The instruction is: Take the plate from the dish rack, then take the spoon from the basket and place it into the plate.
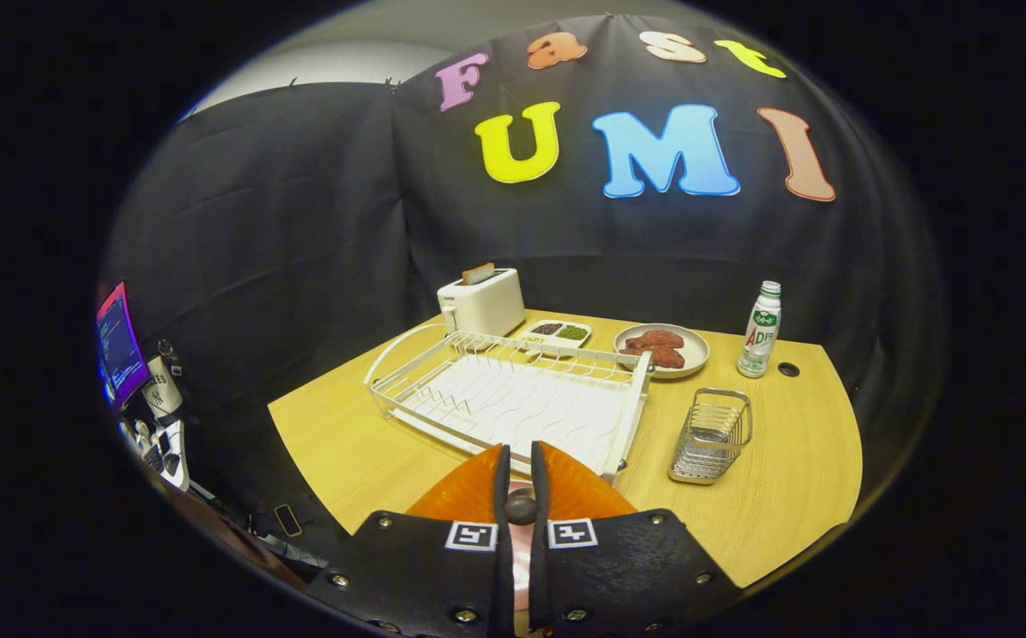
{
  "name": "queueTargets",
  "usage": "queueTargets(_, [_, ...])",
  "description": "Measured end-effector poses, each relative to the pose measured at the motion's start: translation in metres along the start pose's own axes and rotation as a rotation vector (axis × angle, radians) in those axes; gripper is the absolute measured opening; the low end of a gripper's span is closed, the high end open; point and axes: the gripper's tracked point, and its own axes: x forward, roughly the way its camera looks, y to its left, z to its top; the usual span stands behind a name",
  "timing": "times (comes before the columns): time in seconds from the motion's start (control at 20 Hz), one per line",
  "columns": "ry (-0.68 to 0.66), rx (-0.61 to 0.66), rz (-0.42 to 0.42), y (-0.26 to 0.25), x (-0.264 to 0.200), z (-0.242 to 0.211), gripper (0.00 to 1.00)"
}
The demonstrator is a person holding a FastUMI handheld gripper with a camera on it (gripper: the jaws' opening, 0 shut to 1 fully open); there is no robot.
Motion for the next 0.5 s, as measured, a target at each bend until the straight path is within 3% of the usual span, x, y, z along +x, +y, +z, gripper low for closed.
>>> queueTargets(0.5, [0.087,0.008,0.052,0.026,0.036,-0.036,0.07])
